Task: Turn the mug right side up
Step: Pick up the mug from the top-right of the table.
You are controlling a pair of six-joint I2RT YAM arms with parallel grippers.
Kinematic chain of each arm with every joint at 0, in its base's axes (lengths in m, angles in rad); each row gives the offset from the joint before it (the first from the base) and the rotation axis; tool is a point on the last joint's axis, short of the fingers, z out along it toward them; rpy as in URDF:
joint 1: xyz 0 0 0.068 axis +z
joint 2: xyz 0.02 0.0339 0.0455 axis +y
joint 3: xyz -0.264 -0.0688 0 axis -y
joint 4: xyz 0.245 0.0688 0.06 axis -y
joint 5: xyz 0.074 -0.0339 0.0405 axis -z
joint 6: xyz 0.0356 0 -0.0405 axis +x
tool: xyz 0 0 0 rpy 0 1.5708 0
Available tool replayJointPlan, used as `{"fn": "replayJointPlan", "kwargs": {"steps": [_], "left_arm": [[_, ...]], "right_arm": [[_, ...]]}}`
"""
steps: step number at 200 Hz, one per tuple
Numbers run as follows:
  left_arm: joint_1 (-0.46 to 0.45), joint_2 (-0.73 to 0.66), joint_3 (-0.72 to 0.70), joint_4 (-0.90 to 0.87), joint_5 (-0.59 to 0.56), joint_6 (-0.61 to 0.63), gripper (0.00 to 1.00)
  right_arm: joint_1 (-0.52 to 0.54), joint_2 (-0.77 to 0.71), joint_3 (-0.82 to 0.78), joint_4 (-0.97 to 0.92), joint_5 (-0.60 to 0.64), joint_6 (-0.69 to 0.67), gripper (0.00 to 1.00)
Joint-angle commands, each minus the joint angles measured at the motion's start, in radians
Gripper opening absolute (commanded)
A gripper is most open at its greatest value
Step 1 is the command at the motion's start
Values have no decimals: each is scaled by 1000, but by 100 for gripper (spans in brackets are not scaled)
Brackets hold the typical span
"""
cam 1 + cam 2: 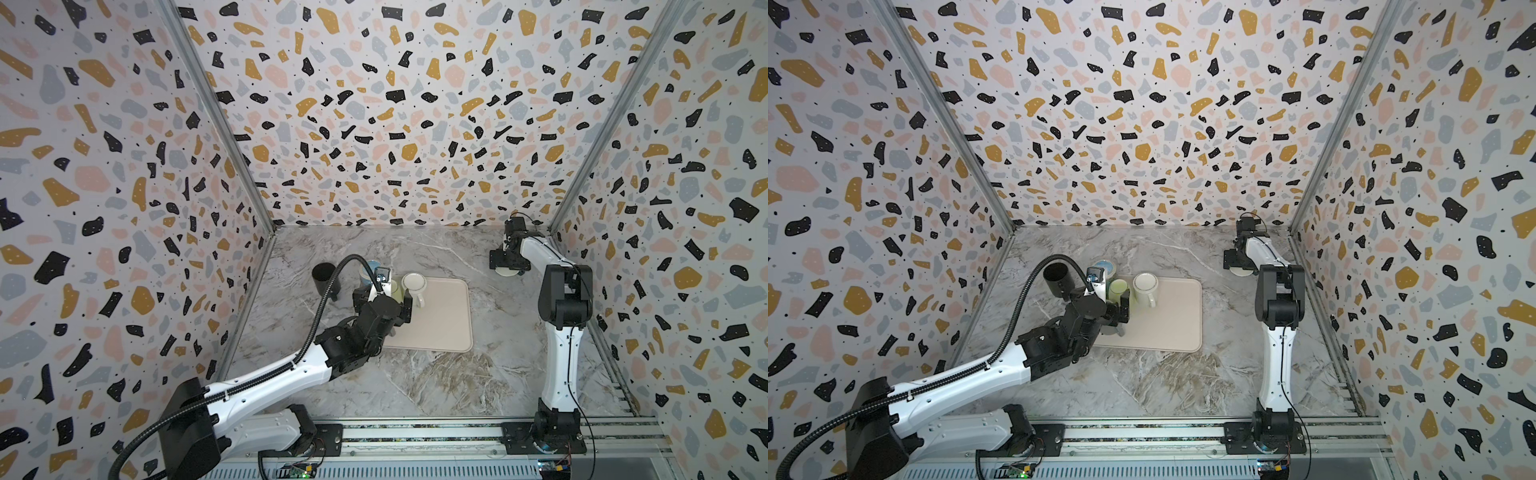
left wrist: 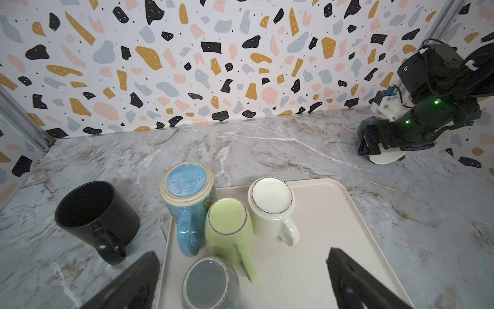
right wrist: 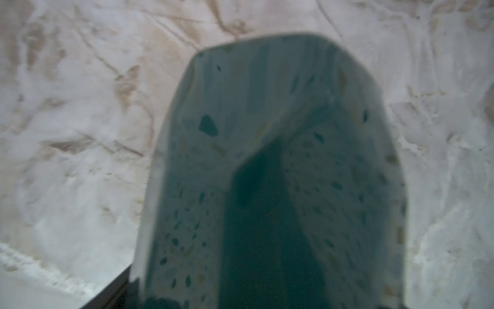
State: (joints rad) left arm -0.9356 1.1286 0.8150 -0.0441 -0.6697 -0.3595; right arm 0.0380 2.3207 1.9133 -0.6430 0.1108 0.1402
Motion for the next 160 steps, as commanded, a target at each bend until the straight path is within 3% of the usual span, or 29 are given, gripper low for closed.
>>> {"fn": "replayJointPlan", "kwargs": {"steps": [1, 57, 160], "left_arm": [[10, -31, -27, 19, -23, -9, 99], [16, -74, -67, 6, -30, -21, 99], [19, -162, -154, 18, 1, -44, 99]], "right_arm": [[17, -87, -24, 1, 24, 14, 92], [72, -190, -191, 61, -8, 17, 85], [158, -522, -606, 209, -138, 104, 81]]}}
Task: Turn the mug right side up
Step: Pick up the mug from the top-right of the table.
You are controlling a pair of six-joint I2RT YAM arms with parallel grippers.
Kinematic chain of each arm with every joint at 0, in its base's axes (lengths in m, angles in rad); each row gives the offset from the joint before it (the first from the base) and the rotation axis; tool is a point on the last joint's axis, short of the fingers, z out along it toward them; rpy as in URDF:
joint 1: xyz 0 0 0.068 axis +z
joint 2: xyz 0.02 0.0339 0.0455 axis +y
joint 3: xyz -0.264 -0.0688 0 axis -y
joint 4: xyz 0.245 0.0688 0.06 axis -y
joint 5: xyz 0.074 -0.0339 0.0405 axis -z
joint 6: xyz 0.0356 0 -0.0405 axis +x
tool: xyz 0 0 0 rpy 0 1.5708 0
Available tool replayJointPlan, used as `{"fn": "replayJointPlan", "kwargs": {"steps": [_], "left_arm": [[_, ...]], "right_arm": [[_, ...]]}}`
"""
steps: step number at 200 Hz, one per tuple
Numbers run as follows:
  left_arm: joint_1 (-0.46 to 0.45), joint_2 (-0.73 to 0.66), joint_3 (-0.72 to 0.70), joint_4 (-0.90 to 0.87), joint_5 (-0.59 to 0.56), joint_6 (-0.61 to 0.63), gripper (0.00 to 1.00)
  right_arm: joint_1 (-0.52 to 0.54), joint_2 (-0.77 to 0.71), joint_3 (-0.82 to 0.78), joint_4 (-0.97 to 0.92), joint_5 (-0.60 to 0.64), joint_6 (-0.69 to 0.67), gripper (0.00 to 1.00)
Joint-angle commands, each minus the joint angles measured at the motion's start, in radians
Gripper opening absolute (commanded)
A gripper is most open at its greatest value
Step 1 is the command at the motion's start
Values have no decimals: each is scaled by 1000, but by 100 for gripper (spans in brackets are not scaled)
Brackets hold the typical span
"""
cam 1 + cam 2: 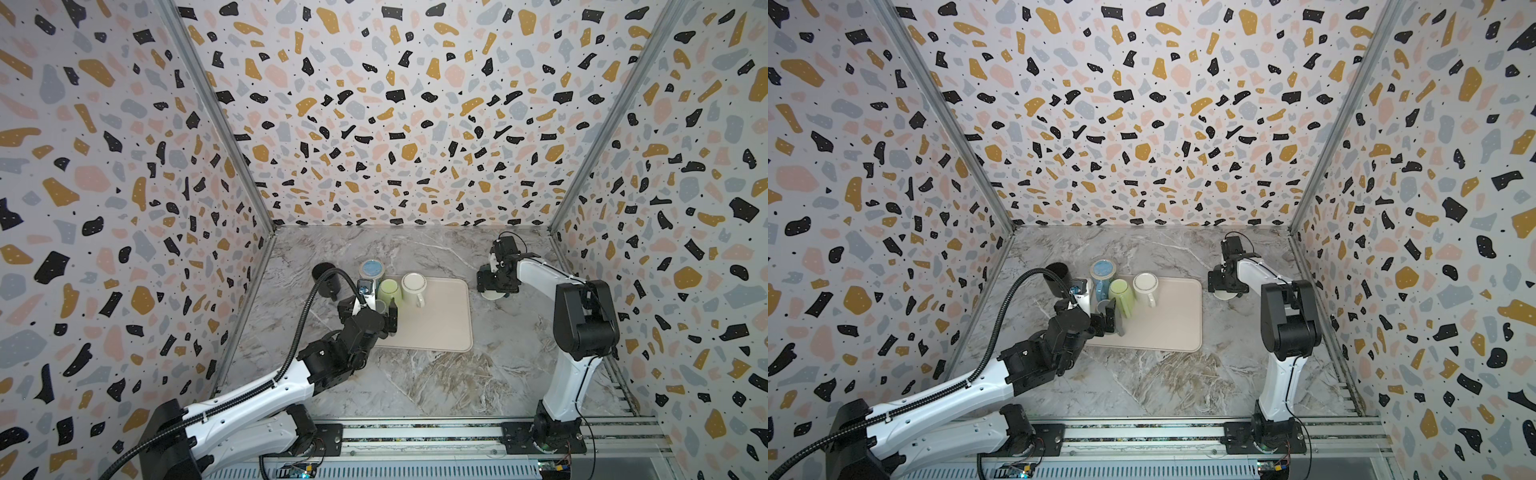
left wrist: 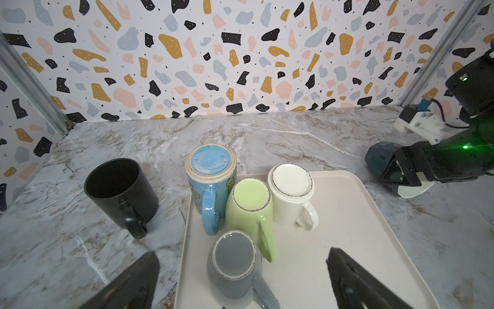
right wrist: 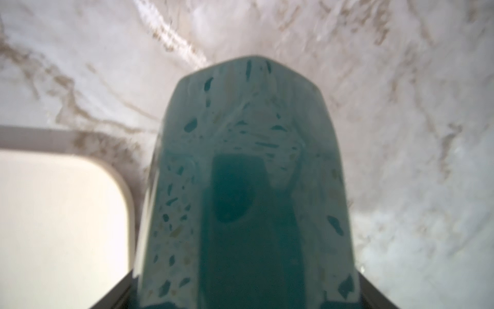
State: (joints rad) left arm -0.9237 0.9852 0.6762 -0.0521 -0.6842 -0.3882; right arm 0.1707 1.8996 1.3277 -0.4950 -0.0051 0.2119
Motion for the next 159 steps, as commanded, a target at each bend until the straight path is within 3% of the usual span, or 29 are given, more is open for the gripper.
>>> {"fn": "replayJointPlan", "kwargs": {"steps": [1, 159], "left_arm": [[6, -19, -16, 25, 15, -16, 99], [8, -44, -52, 30, -21, -21, 100]], "right_arm": [[28, -102, -22, 59, -22, 31, 81], [216, -147, -149, 122, -105, 64, 96]]}}
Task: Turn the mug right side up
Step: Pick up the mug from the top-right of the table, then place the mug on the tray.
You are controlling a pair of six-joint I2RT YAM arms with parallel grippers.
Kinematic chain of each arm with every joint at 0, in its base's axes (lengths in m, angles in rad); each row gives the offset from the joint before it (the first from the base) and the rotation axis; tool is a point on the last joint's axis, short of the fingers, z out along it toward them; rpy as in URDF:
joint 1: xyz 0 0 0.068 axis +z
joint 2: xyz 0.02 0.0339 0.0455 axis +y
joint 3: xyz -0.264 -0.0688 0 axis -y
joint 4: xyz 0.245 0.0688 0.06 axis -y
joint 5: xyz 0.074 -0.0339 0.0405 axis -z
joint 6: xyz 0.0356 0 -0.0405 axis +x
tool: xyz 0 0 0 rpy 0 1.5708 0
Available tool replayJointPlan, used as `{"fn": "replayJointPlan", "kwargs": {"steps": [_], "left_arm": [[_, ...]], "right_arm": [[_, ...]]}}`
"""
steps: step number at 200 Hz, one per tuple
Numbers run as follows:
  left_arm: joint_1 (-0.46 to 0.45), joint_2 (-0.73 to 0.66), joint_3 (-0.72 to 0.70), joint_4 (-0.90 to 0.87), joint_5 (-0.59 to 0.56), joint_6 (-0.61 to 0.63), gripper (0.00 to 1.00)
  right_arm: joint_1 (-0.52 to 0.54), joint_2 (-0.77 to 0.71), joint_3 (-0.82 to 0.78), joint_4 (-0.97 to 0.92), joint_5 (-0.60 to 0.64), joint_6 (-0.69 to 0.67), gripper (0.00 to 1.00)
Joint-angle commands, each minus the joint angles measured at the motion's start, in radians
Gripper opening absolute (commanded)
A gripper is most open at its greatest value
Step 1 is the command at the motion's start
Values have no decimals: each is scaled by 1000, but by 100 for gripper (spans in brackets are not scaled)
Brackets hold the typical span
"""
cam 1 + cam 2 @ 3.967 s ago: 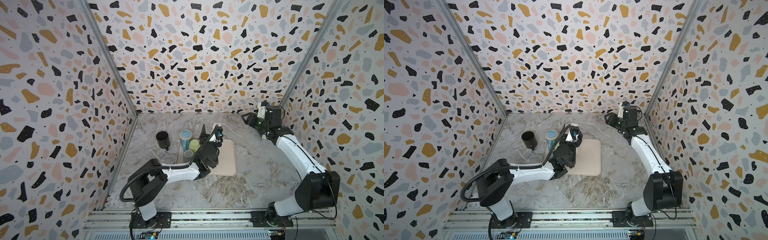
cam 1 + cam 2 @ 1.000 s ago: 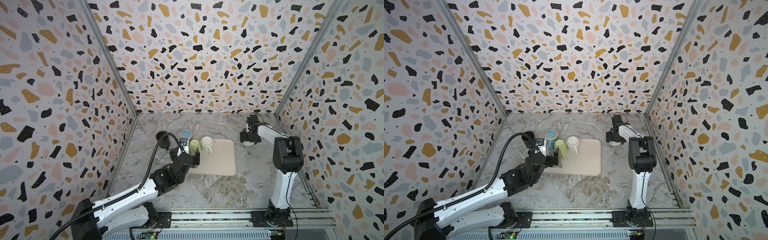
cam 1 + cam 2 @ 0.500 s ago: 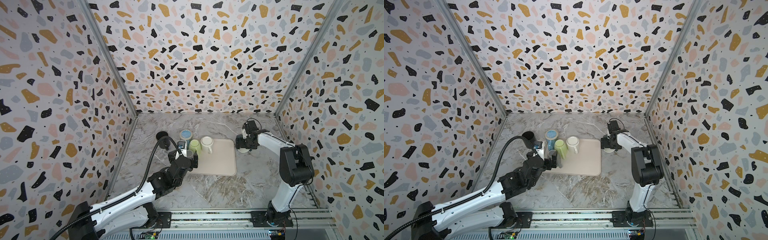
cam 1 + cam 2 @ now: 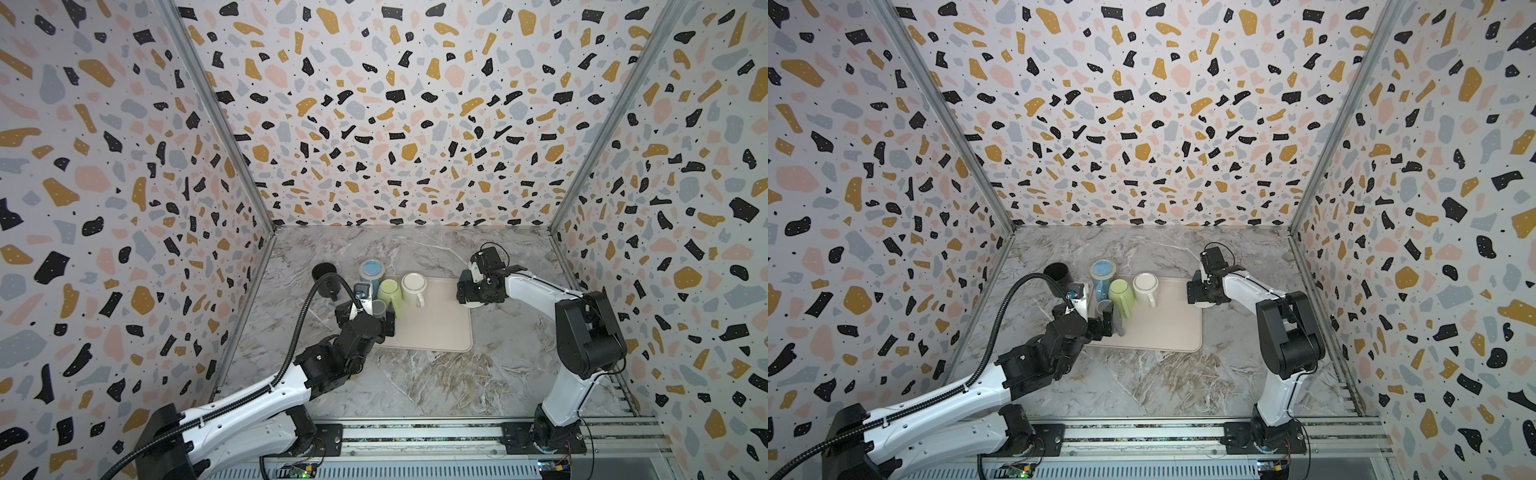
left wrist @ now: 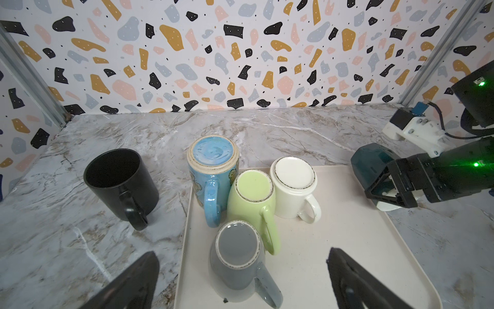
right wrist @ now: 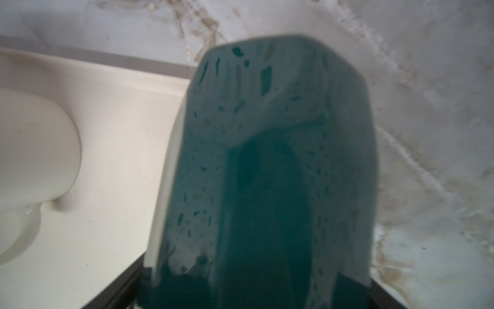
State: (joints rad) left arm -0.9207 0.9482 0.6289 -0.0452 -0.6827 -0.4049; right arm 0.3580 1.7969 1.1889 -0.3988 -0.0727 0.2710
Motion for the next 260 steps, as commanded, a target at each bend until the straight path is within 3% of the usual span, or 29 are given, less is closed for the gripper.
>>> {"fn": "replayJointPlan", "kwargs": {"steps": [1, 13, 68, 117, 174, 204, 260], "left_arm": [[5, -7, -5, 23, -22, -4, 100], [5, -5, -5, 22, -21, -5, 100], [5, -4, -15, 30, -29, -6, 100], [5, -1, -6, 31, -31, -2, 100], [4, 4, -7, 35, -26, 1, 100], [6, 17, -6, 39, -23, 3, 100], [7, 20, -16, 45, -34, 2, 100]], "right_arm": [[30, -45, -11, 27, -38, 4, 96], [39, -50, -15, 28, -34, -4, 100], [75, -108, -57, 65, 33, -83, 99], [158, -147, -64, 53, 178, -185, 99], [186, -192, -133, 71, 229, -220, 98], [214, -175, -141, 85, 349, -225, 94], [259, -95, -119, 129, 498, -253, 74]]}}
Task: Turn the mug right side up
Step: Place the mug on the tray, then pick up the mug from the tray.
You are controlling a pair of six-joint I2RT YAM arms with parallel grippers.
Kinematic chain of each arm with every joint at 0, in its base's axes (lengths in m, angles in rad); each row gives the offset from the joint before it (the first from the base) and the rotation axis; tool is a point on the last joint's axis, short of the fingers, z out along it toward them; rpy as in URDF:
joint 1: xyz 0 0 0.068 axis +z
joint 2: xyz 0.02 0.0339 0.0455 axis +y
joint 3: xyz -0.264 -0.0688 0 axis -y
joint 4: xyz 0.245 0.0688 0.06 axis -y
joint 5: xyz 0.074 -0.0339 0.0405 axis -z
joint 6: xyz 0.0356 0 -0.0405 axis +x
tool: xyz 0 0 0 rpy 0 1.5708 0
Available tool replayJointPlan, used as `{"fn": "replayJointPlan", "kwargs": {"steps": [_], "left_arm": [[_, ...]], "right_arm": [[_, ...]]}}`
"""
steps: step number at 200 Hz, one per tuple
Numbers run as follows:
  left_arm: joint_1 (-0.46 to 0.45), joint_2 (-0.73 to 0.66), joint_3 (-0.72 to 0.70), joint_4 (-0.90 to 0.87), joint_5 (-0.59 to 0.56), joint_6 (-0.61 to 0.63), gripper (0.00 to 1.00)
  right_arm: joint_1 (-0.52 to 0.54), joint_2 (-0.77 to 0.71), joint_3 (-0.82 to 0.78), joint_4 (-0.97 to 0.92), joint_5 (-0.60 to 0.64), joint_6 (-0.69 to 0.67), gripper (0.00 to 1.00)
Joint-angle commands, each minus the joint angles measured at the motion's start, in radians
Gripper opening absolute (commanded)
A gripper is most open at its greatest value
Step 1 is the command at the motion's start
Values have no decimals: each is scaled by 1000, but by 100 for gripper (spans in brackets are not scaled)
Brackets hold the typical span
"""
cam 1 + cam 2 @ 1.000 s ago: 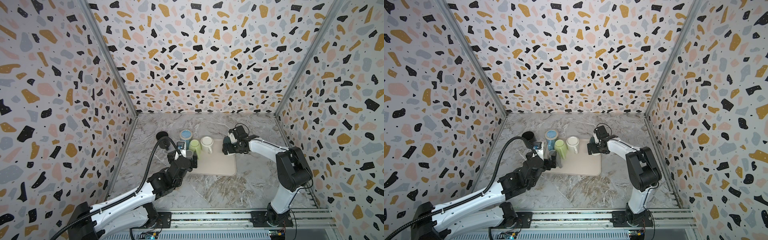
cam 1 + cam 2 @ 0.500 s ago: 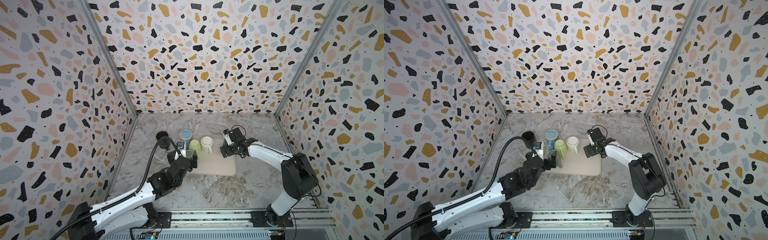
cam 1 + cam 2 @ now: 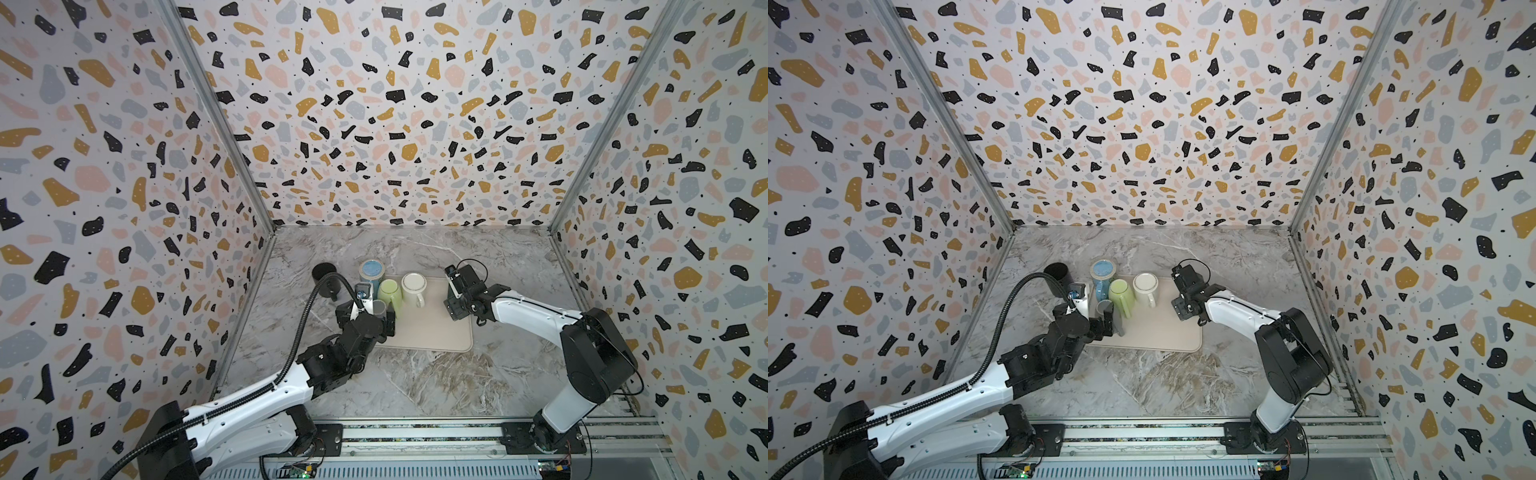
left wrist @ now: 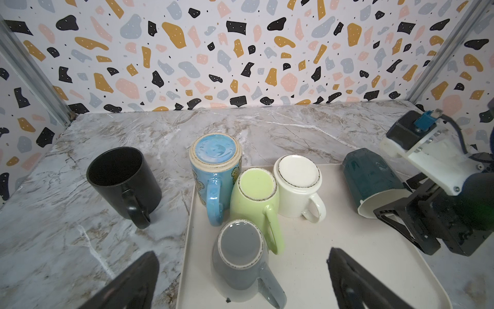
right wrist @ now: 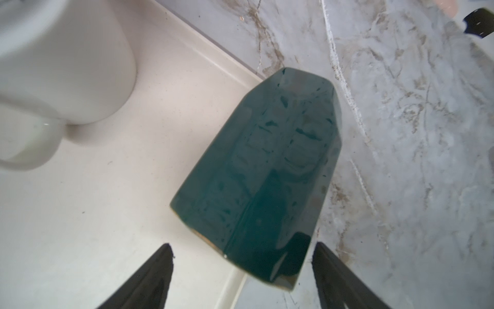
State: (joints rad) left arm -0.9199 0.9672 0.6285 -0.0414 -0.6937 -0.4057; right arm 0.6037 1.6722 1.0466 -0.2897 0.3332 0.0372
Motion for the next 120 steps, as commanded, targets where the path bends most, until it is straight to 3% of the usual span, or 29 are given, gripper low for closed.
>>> {"fn": "replayJointPlan", "kwargs": {"steps": [1, 44, 120], "left_arm": [[6, 1, -17, 41, -23, 3, 100], [9, 16, -18, 47, -24, 7, 100], [18, 29, -19, 49, -23, 8, 100]], "right_arm": [[13, 32, 24, 20, 93, -19, 73], [21, 91, 53, 56, 157, -17, 51], [22, 110, 112, 5, 132, 17, 19]]}}
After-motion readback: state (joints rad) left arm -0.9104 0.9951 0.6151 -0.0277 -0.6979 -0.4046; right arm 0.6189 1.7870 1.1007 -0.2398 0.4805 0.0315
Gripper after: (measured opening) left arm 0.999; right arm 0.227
